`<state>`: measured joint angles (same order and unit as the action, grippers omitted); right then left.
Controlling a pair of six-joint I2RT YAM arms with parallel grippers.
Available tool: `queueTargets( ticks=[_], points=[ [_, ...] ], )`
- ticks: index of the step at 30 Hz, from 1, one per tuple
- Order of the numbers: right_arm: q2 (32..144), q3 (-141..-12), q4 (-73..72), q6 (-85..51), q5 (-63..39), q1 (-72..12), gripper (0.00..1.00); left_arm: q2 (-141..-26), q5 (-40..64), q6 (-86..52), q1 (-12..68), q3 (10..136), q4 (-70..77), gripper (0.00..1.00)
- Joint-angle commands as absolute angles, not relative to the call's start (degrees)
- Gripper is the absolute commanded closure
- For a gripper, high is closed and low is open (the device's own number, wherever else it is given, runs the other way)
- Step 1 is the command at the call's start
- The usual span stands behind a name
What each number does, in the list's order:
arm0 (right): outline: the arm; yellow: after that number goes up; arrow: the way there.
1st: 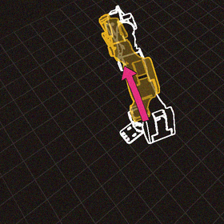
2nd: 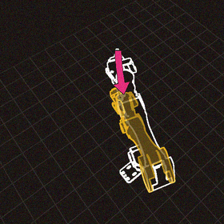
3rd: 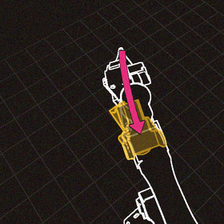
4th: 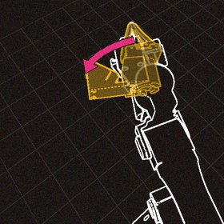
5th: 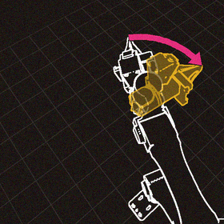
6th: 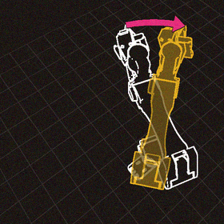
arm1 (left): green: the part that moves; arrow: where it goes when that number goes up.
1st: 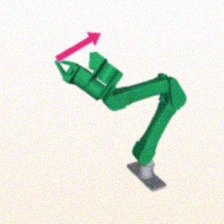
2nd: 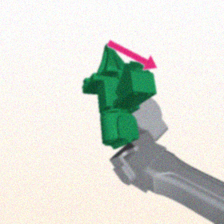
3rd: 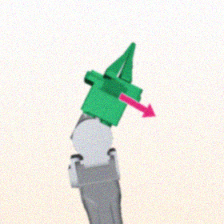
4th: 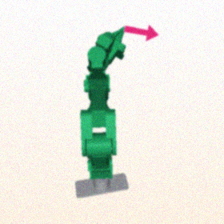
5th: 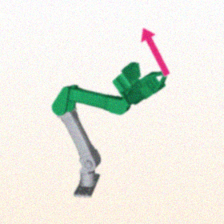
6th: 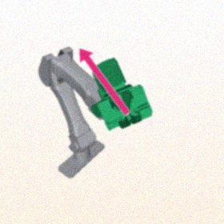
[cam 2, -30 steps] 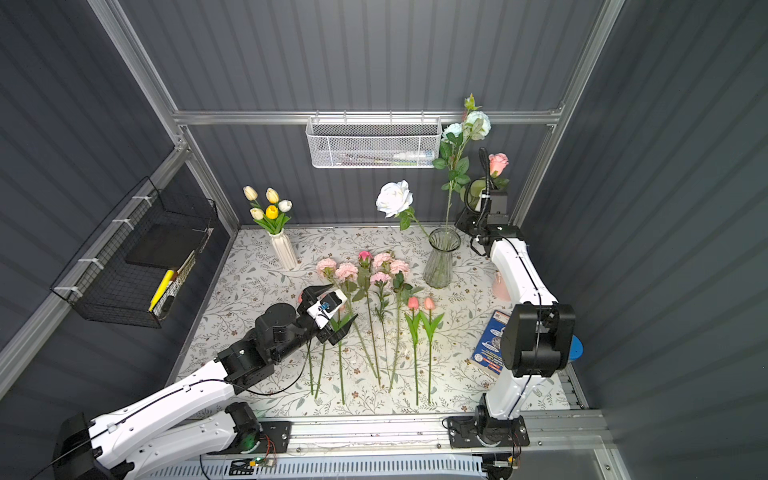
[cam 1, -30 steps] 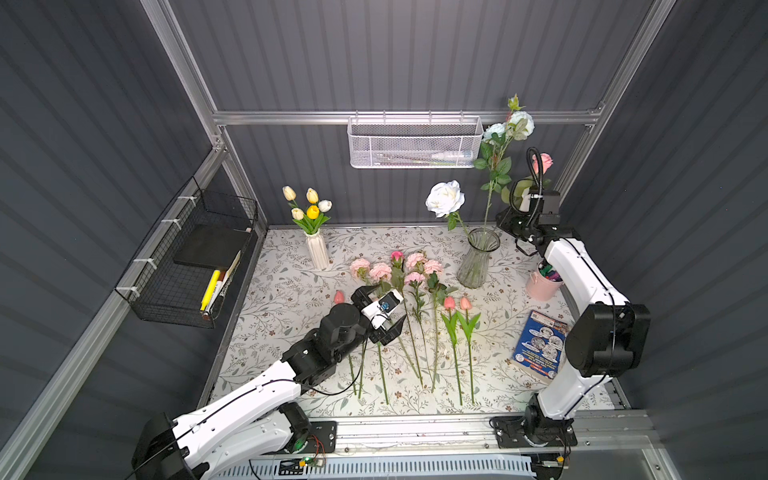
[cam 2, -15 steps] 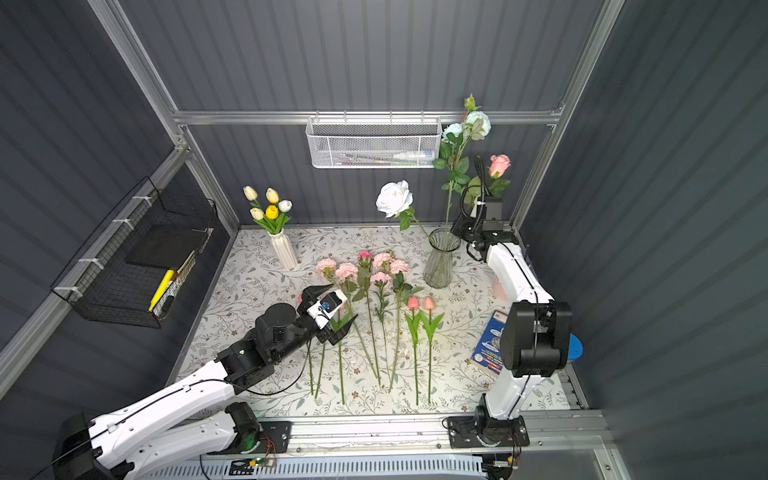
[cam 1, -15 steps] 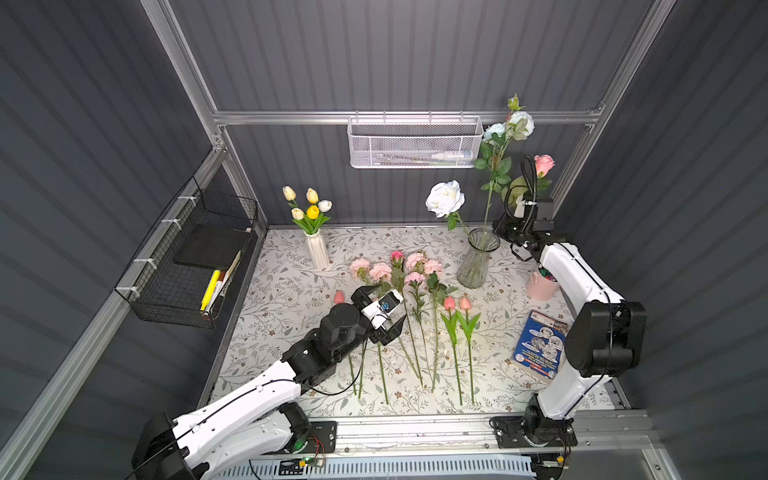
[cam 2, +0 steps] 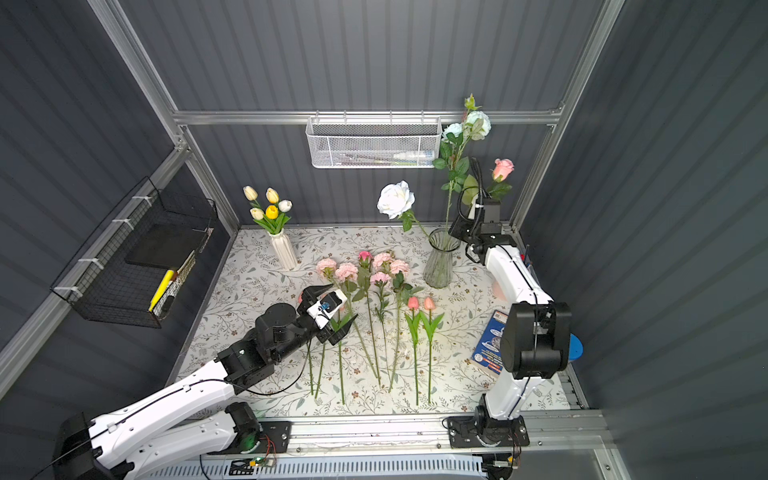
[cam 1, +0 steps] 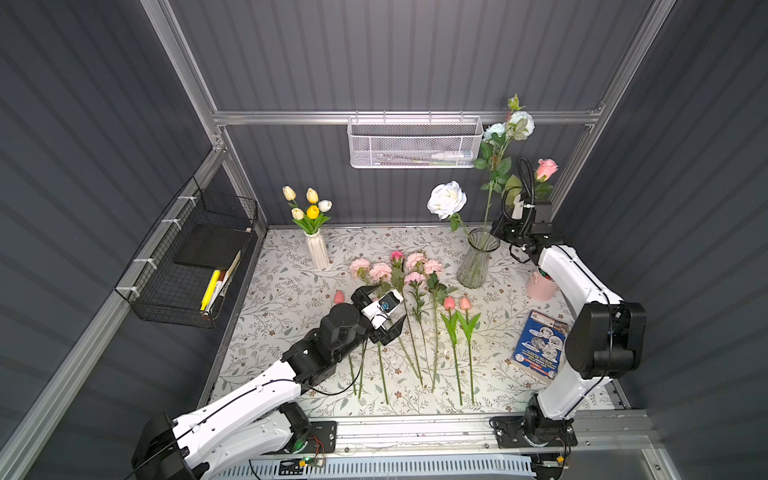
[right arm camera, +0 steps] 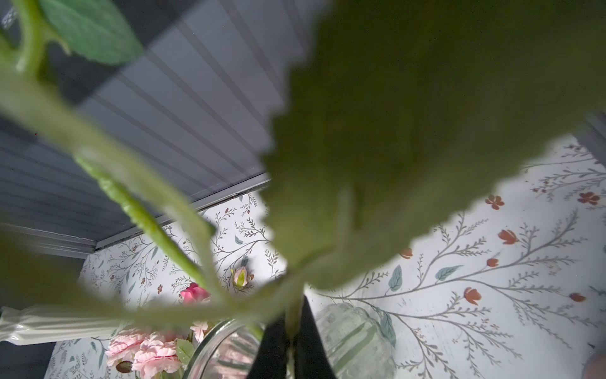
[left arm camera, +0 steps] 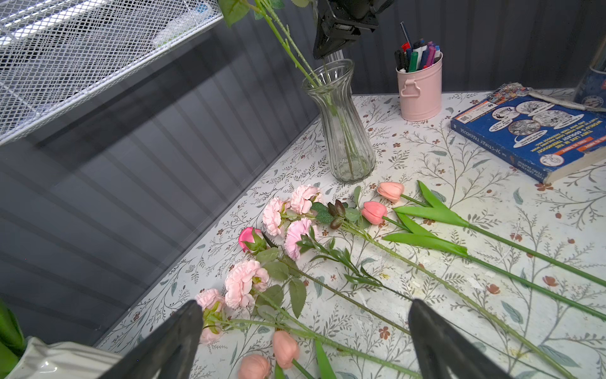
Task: Pick out pink flowers from the vase
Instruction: Pick up the flower from the vase.
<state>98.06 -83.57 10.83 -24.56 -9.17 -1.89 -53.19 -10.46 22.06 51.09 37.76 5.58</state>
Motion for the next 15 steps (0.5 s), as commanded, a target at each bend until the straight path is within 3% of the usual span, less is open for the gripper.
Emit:
queueTargets(
  ticks=[1, 15],
  points=[
    [94.5, -82.6, 10.6, -21.5, -6.2, -2.5, 1.00, -53.9, -11.0, 22.1, 51.3, 38.6, 5.1, 0.01],
    [89.0, -84.8, 13.5, -17.0, -1.3, -2.7, 1.00, -53.9, -12.7, 22.4, 51.3, 38.7, 4.8, 0.01]
  ],
)
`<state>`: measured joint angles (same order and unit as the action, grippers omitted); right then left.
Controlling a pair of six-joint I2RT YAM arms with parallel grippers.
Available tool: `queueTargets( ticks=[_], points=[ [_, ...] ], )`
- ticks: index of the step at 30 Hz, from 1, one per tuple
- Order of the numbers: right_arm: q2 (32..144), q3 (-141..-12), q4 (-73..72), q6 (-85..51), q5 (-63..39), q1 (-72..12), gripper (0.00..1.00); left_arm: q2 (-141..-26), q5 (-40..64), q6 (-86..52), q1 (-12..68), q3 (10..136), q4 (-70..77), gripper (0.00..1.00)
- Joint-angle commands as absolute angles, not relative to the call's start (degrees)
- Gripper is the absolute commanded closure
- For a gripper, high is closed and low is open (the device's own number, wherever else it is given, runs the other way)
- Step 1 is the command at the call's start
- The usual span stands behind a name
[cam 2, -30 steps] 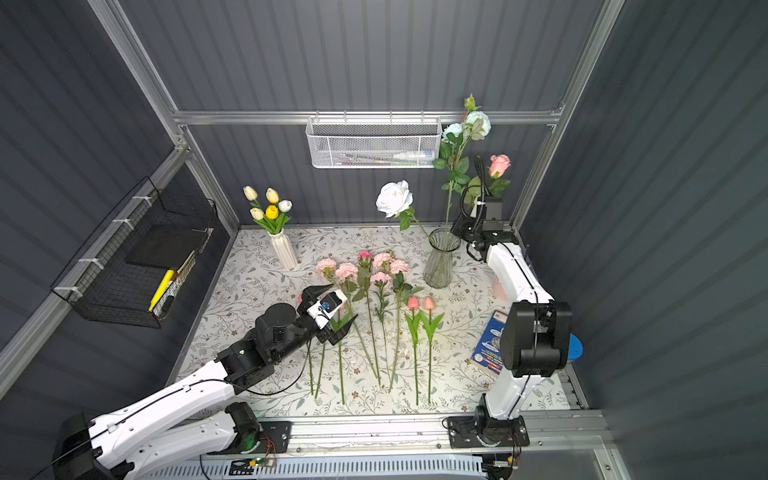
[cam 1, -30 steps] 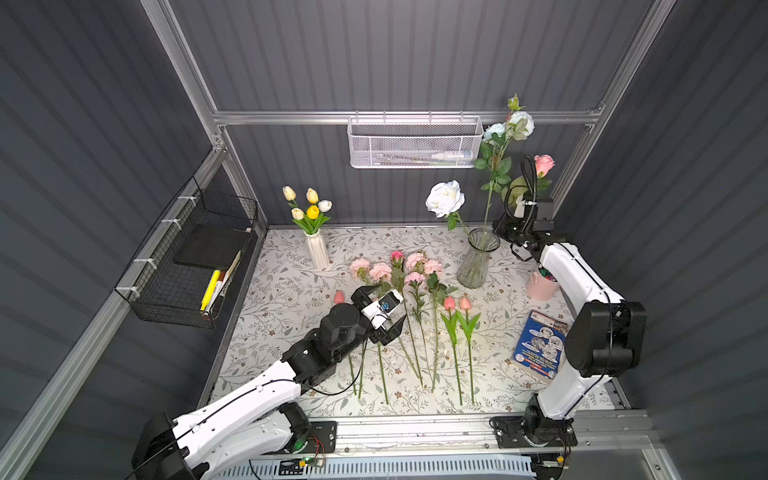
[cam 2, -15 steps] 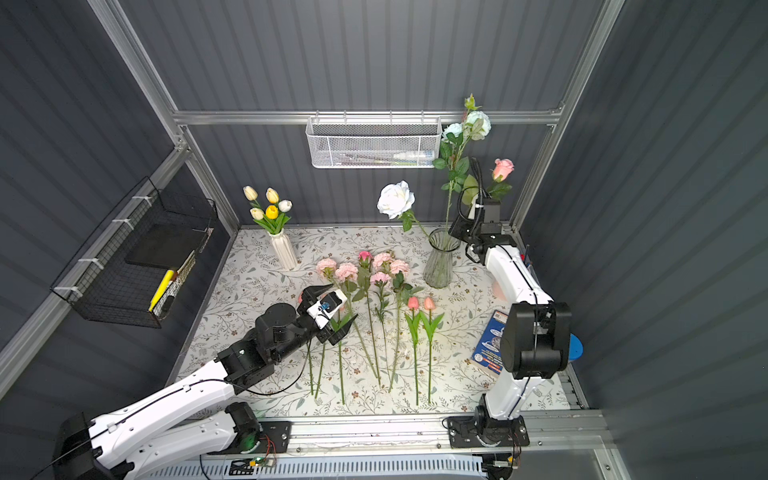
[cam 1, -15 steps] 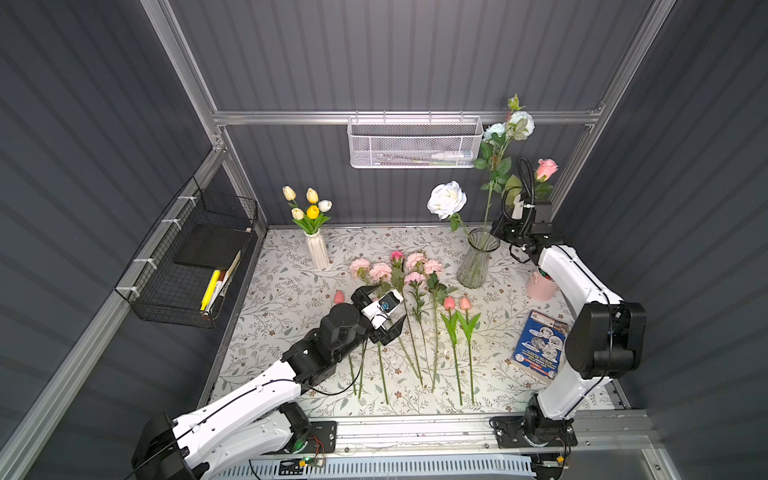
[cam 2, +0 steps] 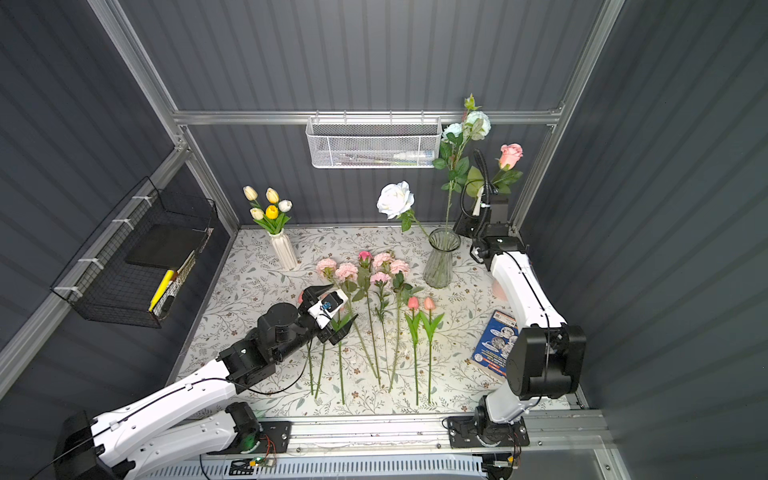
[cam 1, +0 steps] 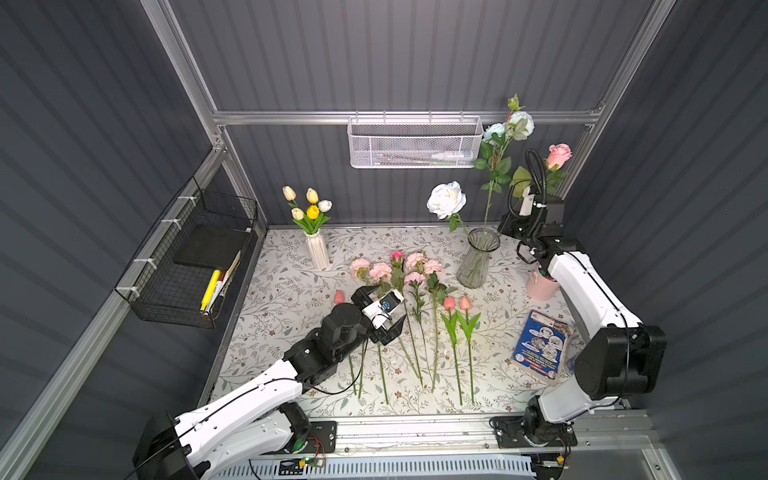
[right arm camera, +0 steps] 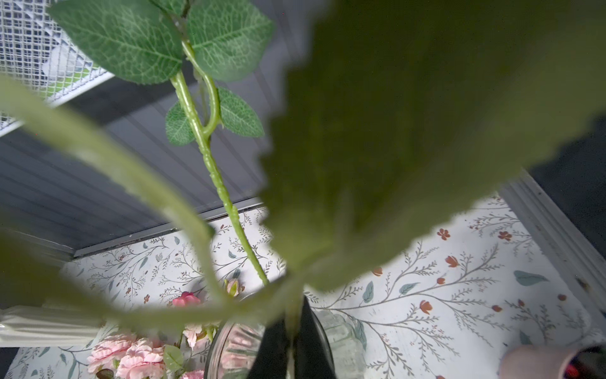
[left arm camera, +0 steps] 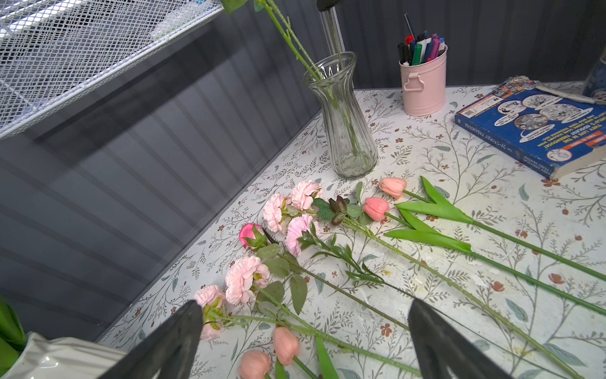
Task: Pick out pink flowers from the vase
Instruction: Pick up the flower from the vase.
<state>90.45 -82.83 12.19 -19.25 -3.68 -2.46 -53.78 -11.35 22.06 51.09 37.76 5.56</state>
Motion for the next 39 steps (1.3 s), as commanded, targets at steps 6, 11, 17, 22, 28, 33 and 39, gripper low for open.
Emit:
queueTargets(
  ticks=[6, 11, 17, 22, 28, 33, 39],
  points=[
    [86.5, -86.5, 14.0, -14.2, 1.1, -3.1, 1.00, -53.8, -13.4, 22.4, 51.3, 38.6, 4.9, 0.01],
    [84.1, -89.4, 14.8, -12.9, 2.7, -3.3, 1.00, -53.9, -15.2, 22.4, 51.3, 38.6, 4.9, 0.01],
    [80.6, -93.3, 16.4, -10.6, 4.9, -6.0, 1.00, -53.1, -16.2, 22.2, 51.3, 38.4, 4.6, 0.01],
    [77.9, -95.7, 18.3, -10.7, 6.1, -8.7, 1.00, -53.1, -17.7, 22.2, 51.3, 38.4, 4.1, 0.00],
    [74.2, -95.7, 20.0, -4.8, 11.7, -14.4, 1.00, -52.4, -19.3, 22.4, 51.3, 38.1, 4.2, 0.01],
    [70.8, -94.4, 20.9, -0.9, 14.1, -17.8, 1.00, -51.9, -23.4, 22.8, 51.3, 38.0, 4.6, 0.01],
    [67.8, -94.1, 25.0, 5.9, 17.5, -25.1, 1.00, -51.1, -29.8, 23.5, 51.4, 37.8, 5.5, 0.01]
  ],
)
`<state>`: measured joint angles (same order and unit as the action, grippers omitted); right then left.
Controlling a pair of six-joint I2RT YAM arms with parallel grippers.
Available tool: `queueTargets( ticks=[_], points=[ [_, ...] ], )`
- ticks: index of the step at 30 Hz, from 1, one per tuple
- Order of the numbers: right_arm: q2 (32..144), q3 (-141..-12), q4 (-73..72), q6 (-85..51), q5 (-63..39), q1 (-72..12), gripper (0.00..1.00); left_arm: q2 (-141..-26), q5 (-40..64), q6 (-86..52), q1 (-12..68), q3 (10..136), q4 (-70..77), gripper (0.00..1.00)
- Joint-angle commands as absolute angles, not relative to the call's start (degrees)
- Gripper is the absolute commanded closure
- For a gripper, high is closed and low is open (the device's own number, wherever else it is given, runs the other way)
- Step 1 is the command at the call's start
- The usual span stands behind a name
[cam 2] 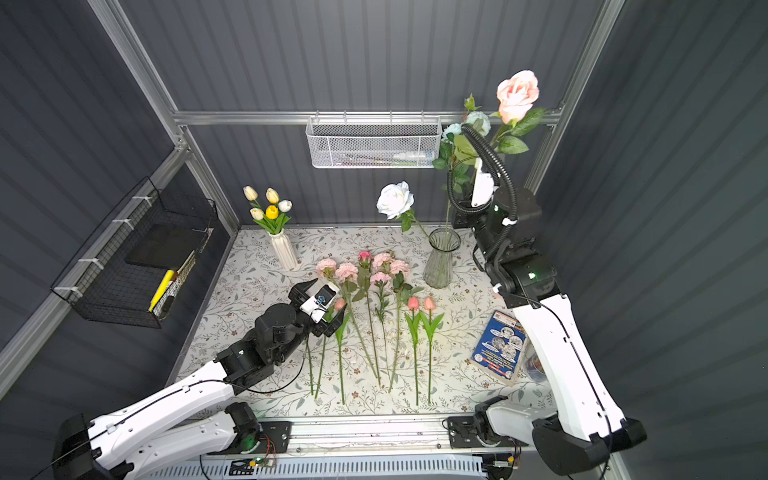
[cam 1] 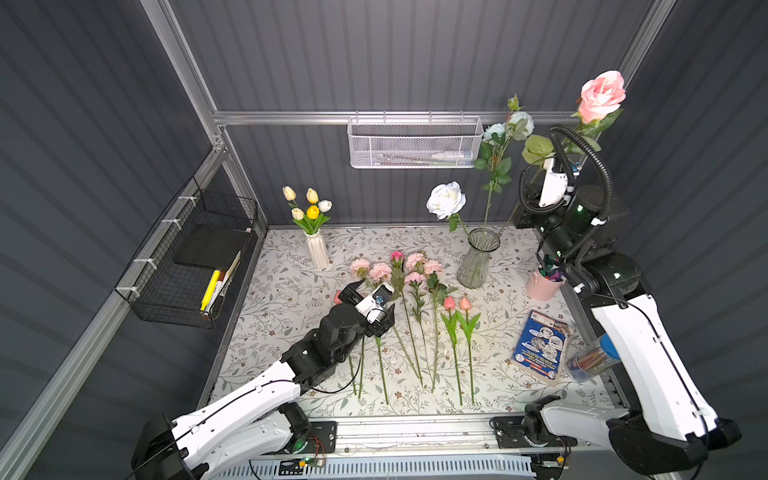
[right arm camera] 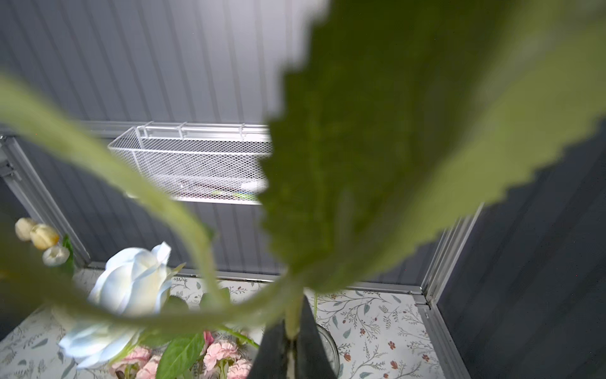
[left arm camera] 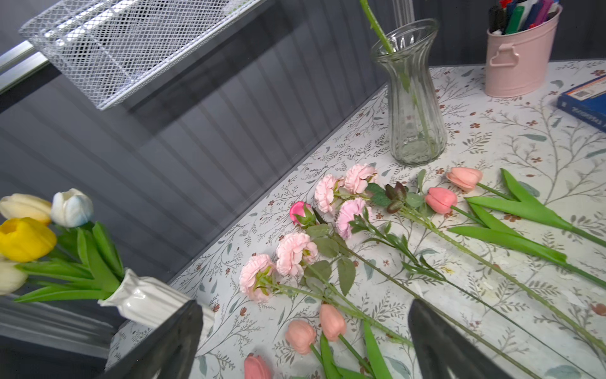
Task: Pick out pink flowers from the vase
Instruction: Pick up the flower from the vase, then place the flower at the center of the board.
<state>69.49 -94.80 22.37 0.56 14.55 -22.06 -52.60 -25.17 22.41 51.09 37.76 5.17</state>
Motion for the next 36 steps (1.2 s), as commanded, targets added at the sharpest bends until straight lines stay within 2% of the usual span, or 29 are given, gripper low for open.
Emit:
queueTargets(
  ticks=[1, 11, 15, 25, 36],
  points=[
    [67.4, -94.1, 25.6, 6.4, 17.9, -26.6, 1.00, -50.7, -30.8, 23.6, 51.4, 37.6, 6.0, 0.01],
    [69.2, -96.0, 33.0, 8.2, 22.5, -45.2, 1.00, -47.6, -47.7, 25.8, 51.4, 34.3, 17.1, 0.01],
    [74.5, -98.0, 36.1, 6.7, 22.2, -49.6, 1.00, -46.5, -49.3, 25.9, 51.4, 33.8, 18.7, 0.01],
    [87.0, -102.1, 40.2, 0.1, 18.0, -51.5, 1.00, -43.8, -54.5, 28.3, 51.4, 31.9, 24.9, 0.01],
    [104.4, -115.2, 52.1, -7.3, 12.6, -49.7, 1.00, -42.8, -55.4, 28.7, 51.4, 31.9, 26.6, 0.01]
  ],
)
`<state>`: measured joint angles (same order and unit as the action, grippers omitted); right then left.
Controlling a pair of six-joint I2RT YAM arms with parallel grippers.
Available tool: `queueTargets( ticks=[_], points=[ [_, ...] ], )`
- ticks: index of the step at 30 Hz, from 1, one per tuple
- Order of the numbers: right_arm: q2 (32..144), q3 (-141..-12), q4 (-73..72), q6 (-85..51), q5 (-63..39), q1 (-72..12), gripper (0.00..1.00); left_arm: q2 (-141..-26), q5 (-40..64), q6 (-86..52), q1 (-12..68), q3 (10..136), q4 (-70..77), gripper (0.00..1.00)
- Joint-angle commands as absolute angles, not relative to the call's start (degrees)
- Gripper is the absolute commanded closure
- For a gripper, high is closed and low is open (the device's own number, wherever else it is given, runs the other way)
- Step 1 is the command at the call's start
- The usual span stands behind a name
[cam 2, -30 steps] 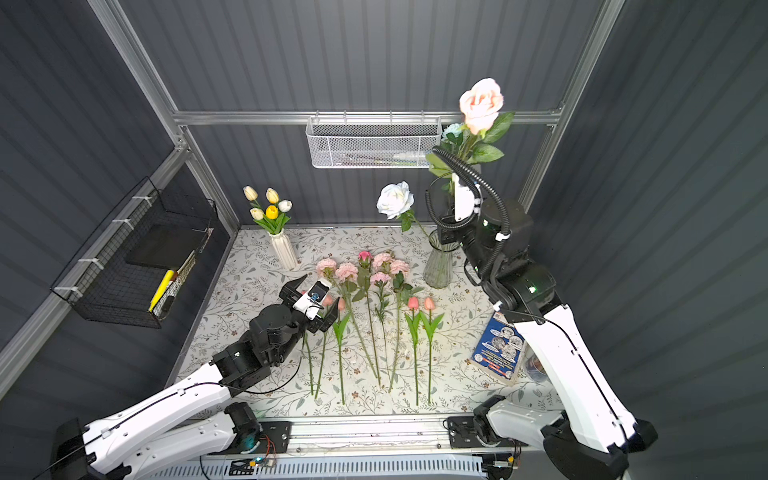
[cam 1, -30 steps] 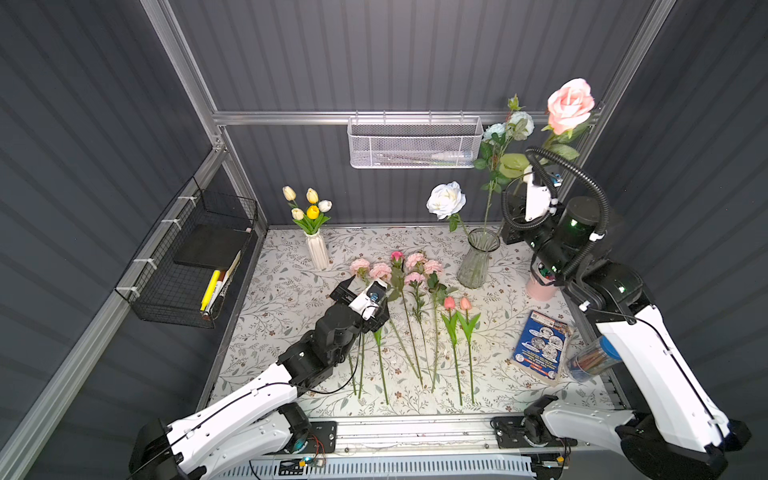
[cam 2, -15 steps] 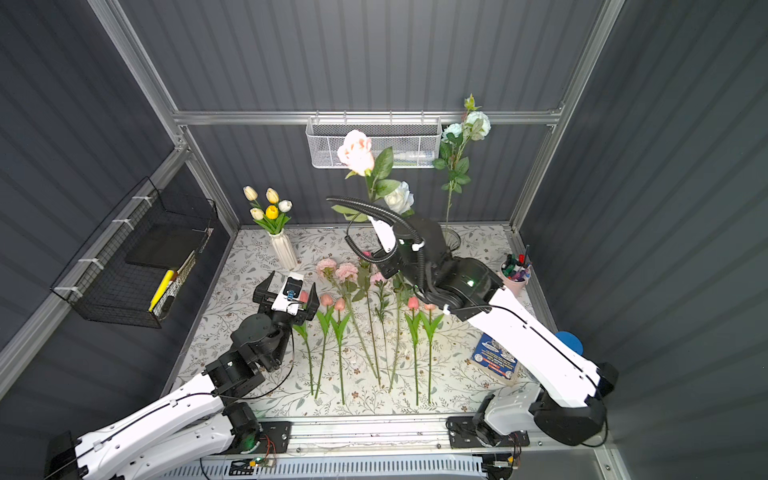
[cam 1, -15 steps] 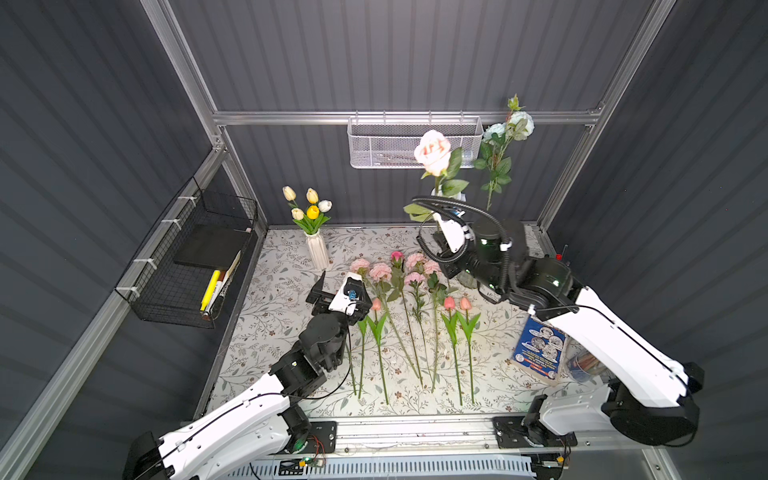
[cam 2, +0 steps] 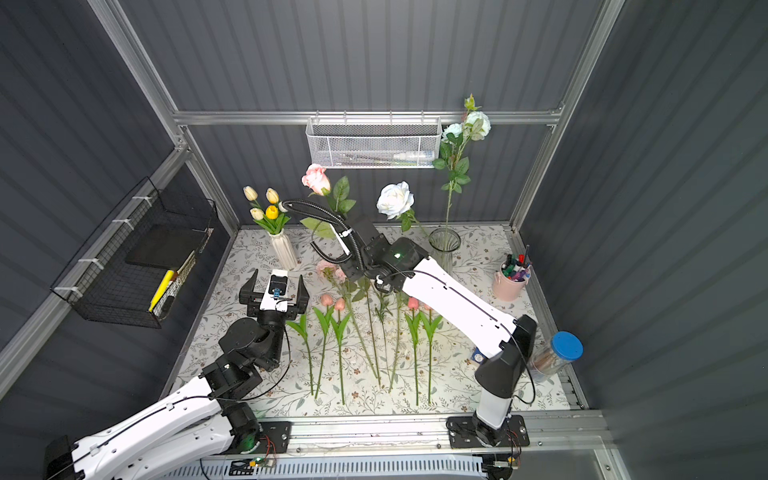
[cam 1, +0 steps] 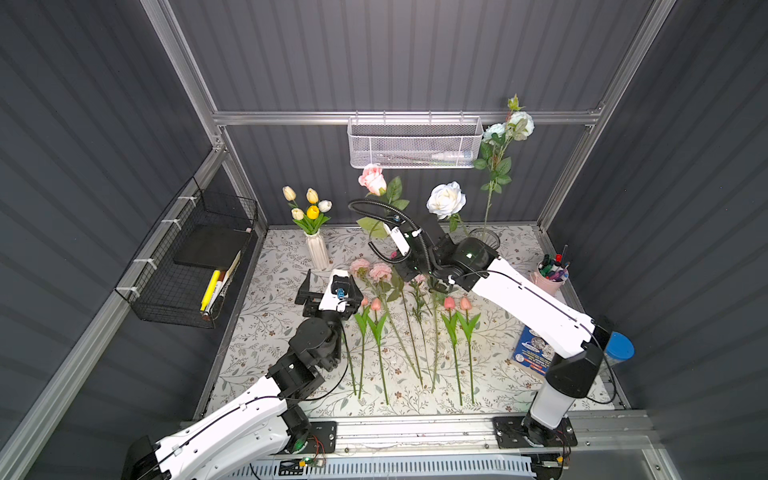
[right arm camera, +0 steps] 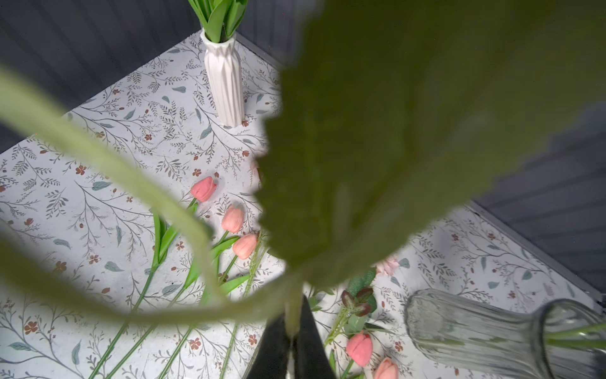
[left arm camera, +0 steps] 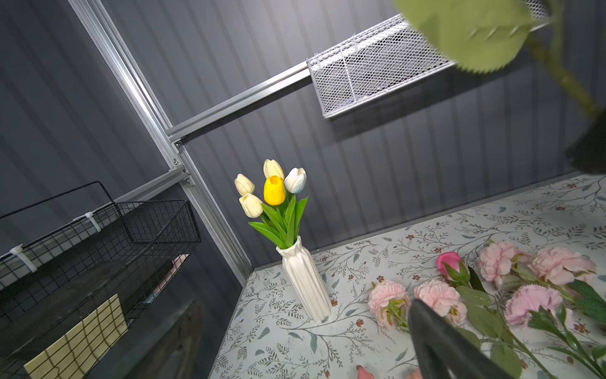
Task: Pick out pink flowers from the vase
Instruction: Place the flower at the center of the board.
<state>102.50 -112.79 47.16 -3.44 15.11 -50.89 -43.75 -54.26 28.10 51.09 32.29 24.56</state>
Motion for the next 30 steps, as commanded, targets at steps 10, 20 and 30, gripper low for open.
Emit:
queueTargets(
  ticks=[10, 20, 30],
  points=[
    [113.7, -118.8, 56.1, -21.5, 0.2, -43.3, 1.00, -41.4, -54.3, 27.3, 51.4, 32.2, 25.4, 0.01],
    [118.9, -118.5, 58.0, -28.5, -7.7, -41.6, 1.00, -43.1, -53.2, 26.5, 51.5, 33.3, 23.3, 0.01],
    [127.3, -124.2, 66.9, -27.9, -5.1, -41.3, 1.00, -43.3, -52.2, 26.1, 51.4, 33.4, 22.9, 0.01]
  ],
)
